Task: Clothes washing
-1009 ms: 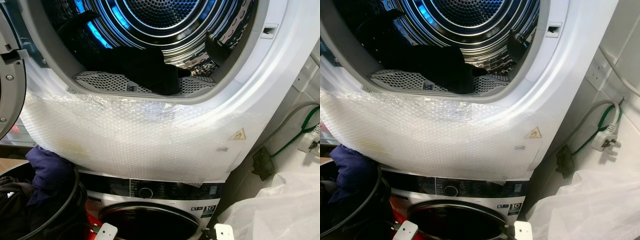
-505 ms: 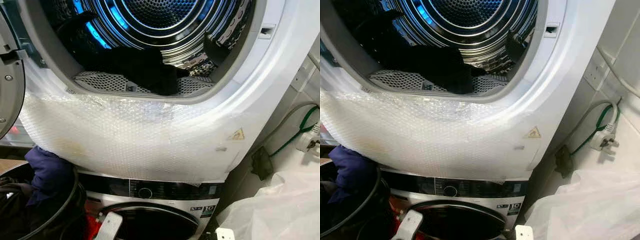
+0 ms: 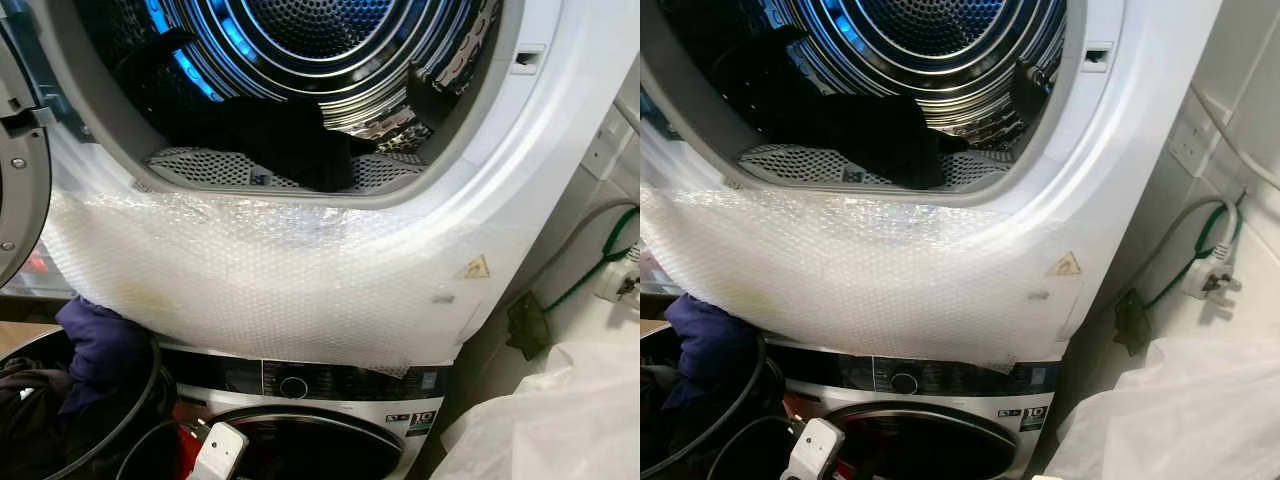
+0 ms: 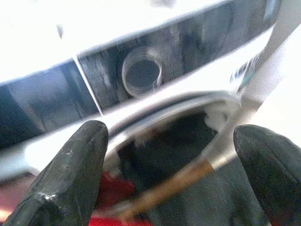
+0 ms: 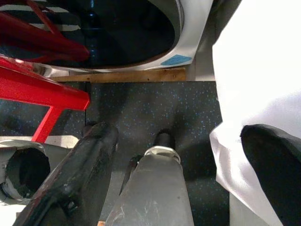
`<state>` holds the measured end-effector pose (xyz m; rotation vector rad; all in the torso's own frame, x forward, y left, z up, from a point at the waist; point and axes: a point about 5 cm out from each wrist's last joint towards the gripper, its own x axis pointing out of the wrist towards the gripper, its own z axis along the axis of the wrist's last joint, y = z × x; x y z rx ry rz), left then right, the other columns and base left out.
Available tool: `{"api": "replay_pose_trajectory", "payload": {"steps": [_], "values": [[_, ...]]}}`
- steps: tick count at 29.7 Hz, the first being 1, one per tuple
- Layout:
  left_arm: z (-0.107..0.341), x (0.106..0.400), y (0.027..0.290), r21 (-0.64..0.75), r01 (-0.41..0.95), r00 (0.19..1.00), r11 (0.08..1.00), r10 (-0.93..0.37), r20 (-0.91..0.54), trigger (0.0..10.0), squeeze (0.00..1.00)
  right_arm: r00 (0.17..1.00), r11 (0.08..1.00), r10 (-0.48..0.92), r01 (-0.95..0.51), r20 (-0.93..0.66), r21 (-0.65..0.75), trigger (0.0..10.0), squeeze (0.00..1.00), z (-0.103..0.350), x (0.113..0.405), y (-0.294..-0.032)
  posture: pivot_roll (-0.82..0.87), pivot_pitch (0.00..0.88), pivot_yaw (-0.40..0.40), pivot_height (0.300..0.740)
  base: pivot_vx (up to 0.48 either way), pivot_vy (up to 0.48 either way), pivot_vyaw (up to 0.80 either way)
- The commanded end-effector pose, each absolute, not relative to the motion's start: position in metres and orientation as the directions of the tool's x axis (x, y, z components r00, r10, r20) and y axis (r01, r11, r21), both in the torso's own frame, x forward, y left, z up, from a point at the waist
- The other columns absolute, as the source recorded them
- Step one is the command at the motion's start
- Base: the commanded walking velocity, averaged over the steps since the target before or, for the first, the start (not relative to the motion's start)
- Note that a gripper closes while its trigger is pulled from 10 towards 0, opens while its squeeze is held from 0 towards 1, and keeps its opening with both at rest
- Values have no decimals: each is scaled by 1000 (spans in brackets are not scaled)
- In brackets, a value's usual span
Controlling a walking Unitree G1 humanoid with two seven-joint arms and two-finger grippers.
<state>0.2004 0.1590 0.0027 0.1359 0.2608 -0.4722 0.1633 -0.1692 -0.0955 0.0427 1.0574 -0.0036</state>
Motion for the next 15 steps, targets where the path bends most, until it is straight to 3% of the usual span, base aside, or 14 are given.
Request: {"api": "replay_pose_trajectory", "payload": {"steps": [1, 8, 10, 12, 15], "values": [[15, 196, 164, 107, 442, 879, 891, -406, -250, 10000, 0, 488, 999, 25, 14, -872, 36, 10000, 0, -96, 163, -166, 18, 0, 58, 740, 0, 0, 0], [66, 190, 169, 259, 241, 970, 935, -241, -33, 10000, 0, 479, 999, 37, -11, -877, 36, 10000, 0, -97, 160, -163, 65, 0, 56, 740, 0, 0, 0], [91, 195, 181, 326, 58, 996, 944, -79, 52, 10000, 0, 466, 999, 46, -37, -884, 33, 10000, 0, -99, 157, -160, 77, 0, 54, 740, 0, 0, 0], [95, 196, 184, 327, 19, 997, 945, -42, 65, 10000, 0, 465, 999, 48, -39, -884, 33, 10000, 0, -99, 157, -160, 85, 0, 52, 740, 0, 0, 0], [103, 201, 205, 266, -164, 985, 950, 146, 87, 10000, 0, 464, 998, 51, -42, -884, 36, 10000, 0, -99, 157, -159, 92, 0, 51, 740, 0, 0, 0]]}}
